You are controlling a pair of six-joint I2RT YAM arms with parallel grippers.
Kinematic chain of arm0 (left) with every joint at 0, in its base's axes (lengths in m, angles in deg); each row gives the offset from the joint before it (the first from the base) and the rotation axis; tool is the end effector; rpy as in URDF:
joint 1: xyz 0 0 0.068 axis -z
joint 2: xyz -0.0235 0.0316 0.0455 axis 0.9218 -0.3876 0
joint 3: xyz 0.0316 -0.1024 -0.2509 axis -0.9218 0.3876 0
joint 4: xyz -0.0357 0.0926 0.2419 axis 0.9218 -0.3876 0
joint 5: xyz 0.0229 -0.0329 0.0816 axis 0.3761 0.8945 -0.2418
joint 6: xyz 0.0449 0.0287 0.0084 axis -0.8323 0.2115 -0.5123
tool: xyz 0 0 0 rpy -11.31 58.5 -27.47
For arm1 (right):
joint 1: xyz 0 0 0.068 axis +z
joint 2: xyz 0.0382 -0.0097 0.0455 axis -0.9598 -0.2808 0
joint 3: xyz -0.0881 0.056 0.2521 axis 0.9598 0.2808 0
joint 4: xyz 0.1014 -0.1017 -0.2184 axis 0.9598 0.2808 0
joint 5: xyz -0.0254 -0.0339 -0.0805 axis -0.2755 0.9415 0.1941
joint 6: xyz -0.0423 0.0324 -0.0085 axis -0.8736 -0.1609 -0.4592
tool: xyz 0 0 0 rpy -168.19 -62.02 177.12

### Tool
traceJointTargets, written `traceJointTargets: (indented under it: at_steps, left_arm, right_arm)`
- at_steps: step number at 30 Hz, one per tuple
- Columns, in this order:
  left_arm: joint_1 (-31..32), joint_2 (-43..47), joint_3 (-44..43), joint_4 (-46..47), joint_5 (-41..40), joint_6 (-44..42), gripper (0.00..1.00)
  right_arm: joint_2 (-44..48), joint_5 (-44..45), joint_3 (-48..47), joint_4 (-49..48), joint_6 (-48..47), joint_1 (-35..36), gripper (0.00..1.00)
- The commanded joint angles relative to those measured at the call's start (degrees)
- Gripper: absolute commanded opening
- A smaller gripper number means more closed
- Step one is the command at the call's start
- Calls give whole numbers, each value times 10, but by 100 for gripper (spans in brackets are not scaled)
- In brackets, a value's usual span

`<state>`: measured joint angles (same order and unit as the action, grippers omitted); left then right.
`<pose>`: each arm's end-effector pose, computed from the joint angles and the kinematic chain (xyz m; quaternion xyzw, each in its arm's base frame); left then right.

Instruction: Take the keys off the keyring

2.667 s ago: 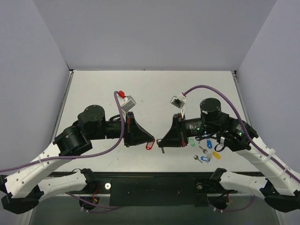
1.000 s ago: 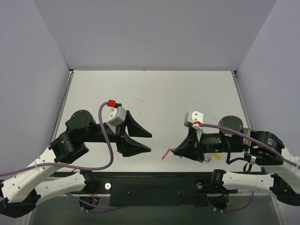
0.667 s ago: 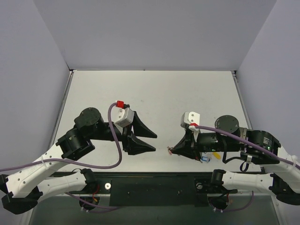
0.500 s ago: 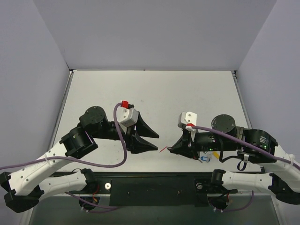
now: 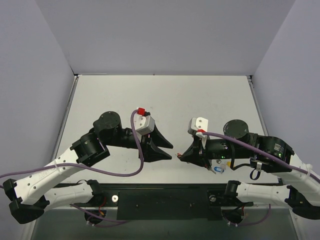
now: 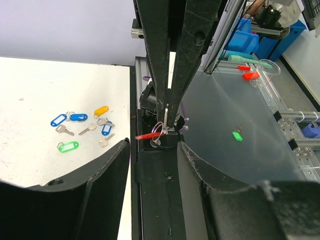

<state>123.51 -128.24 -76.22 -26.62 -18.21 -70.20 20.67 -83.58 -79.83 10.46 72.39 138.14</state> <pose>0.0973 -0.1871 0.4212 0.4827 0.5335 -0.5629 0.4069 0.0549 0.1451 0.4647 -0.4987 0.5842 0.4593 0.4462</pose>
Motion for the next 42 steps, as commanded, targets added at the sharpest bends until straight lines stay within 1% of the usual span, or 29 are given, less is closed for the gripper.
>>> traceJointTargets:
  at_steps: [1,8,18,25,33,39,42]
  left_arm:
    - [3,-1,-11,34,13,-4,52]
    - [3,-7,-8,49,16,5,47]
    - [3,-18,-14,37,53,16,45]
    - [4,-21,-14,39,51,19,43]
    - [4,-22,-9,67,47,38,40]
    - [8,-26,-9,71,46,45,34]
    - [10,-27,-9,70,47,47,33]
  right_arm:
    - [-2,-20,-9,-20,-8,-5,0]
    - [-7,-25,-12,-24,-6,-5,0]
    - [-7,-14,-10,-25,-3,-5,0]
    - [-9,-15,-15,-30,2,-5,0]
    - [-11,-18,-17,-31,6,-5,0]
    - [-13,-17,-20,-31,7,-6,0]
    - [-14,-14,-20,-32,7,-5,0]
